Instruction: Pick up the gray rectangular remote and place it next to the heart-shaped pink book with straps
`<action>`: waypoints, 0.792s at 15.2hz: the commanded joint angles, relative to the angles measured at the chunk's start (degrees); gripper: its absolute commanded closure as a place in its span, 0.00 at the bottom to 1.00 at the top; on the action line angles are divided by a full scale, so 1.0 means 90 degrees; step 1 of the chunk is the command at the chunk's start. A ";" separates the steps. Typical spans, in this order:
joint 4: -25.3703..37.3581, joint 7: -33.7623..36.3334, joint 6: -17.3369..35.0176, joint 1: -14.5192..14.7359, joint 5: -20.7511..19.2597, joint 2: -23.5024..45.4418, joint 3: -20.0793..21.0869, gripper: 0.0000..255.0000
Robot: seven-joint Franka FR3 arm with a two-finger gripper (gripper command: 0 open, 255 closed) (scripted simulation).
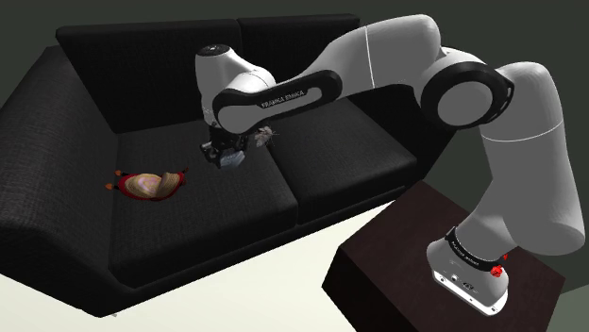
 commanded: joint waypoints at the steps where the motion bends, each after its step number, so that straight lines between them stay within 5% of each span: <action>1: -0.0028 0.0011 0.0108 0.0006 -0.0015 0.0074 -0.0011 1.00; 12: -0.0281 0.0075 0.0779 0.0029 -0.0106 0.0497 -0.0078 1.00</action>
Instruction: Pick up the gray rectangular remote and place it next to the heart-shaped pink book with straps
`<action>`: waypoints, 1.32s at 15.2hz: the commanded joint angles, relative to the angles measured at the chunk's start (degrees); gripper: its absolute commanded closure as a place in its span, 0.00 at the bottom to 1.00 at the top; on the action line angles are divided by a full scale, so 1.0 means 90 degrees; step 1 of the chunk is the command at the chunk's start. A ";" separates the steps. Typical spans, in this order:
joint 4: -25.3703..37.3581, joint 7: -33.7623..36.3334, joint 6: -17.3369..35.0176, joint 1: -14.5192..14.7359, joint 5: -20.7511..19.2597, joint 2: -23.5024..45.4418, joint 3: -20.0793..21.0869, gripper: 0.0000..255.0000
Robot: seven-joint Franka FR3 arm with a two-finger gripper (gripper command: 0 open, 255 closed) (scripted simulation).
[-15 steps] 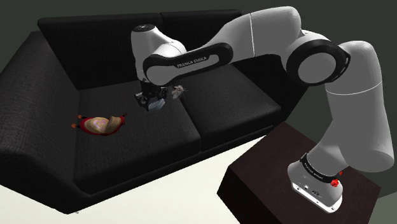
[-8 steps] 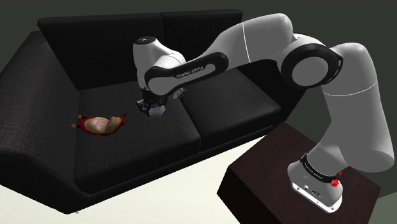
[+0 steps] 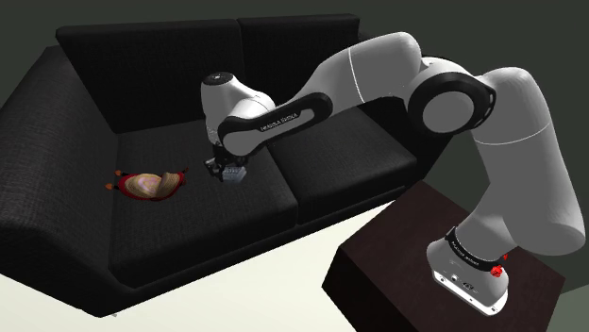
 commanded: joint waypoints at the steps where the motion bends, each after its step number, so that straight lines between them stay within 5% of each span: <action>1: -0.0018 0.0007 0.0116 -0.0001 -0.0020 0.0101 -0.0021 1.00; 17: -0.0049 0.0052 0.0559 0.0034 -0.0094 0.0515 -0.0083 1.00; 18: -0.0044 0.0047 0.0560 0.0030 -0.0094 0.0521 -0.0085 0.00; 20: -0.0039 0.0055 0.0548 0.0038 -0.0095 0.0515 -0.0084 0.00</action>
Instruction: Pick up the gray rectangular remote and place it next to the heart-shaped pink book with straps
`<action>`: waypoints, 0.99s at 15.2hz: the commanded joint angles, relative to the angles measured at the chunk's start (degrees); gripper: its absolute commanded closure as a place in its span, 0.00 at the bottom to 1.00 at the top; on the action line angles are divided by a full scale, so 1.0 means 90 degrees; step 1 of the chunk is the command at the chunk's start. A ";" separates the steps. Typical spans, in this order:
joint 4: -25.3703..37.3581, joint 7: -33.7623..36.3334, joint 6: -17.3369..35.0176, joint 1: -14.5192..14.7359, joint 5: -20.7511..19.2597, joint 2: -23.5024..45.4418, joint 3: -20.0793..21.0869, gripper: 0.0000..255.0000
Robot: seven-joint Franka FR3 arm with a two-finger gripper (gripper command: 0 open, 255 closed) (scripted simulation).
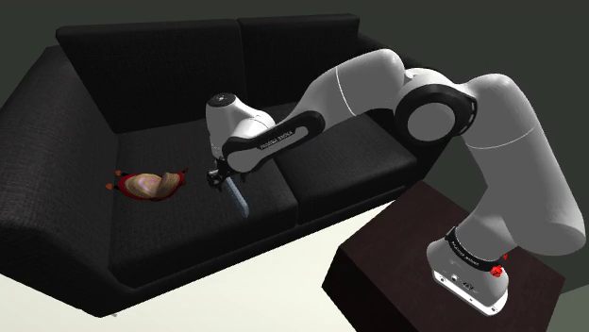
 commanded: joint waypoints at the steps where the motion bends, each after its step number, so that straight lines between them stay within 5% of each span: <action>1: -0.0003 0.0001 -0.0002 0.0000 -0.0001 0.0004 -0.0002 0.00; 15: -0.0101 -0.0040 -0.0440 -0.0053 0.0082 -0.0533 0.0076 0.00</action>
